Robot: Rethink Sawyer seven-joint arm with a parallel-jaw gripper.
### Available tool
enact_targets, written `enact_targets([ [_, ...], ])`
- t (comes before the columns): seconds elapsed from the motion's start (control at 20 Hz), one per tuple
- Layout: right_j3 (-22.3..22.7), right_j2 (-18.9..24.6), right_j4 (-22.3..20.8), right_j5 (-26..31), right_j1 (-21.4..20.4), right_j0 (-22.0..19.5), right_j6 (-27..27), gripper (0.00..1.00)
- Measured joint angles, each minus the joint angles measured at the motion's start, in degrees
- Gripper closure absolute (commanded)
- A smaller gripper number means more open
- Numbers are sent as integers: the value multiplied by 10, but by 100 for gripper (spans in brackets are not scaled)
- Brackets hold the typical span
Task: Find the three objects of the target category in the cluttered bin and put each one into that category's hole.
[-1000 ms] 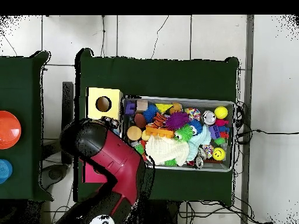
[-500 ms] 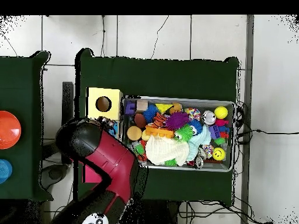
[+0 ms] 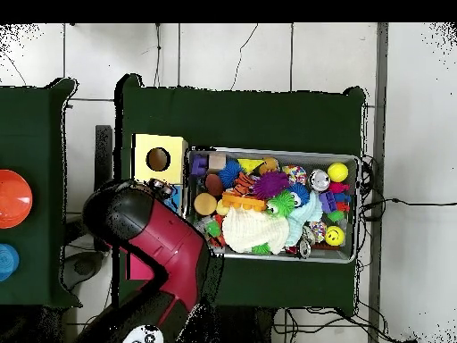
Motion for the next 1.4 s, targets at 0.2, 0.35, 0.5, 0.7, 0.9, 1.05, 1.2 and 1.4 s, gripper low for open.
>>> enact_targets([
  [0.2, 0, 8, 13, -8, 0, 0, 0, 100],
  [0.35, 0, 15, 22, -17, 0, 0, 0, 100],
  [0.5, 0, 21, 28, -26, 0, 2, 0, 100],
  [0.7, 0, 29, 42, -32, -1, 3, 0, 100],
  [0.9, 7, 53, 78, -52, -11, 0, 0, 100],
  [1.05, 27, 94, 145, -78, -35, -10, 0, 100],
  [1.2, 49, 125, 215, -92, -56, -18, -4, 100],
  [1.4, 86, 156, 330, -95, -92, -22, -35, 100],
])
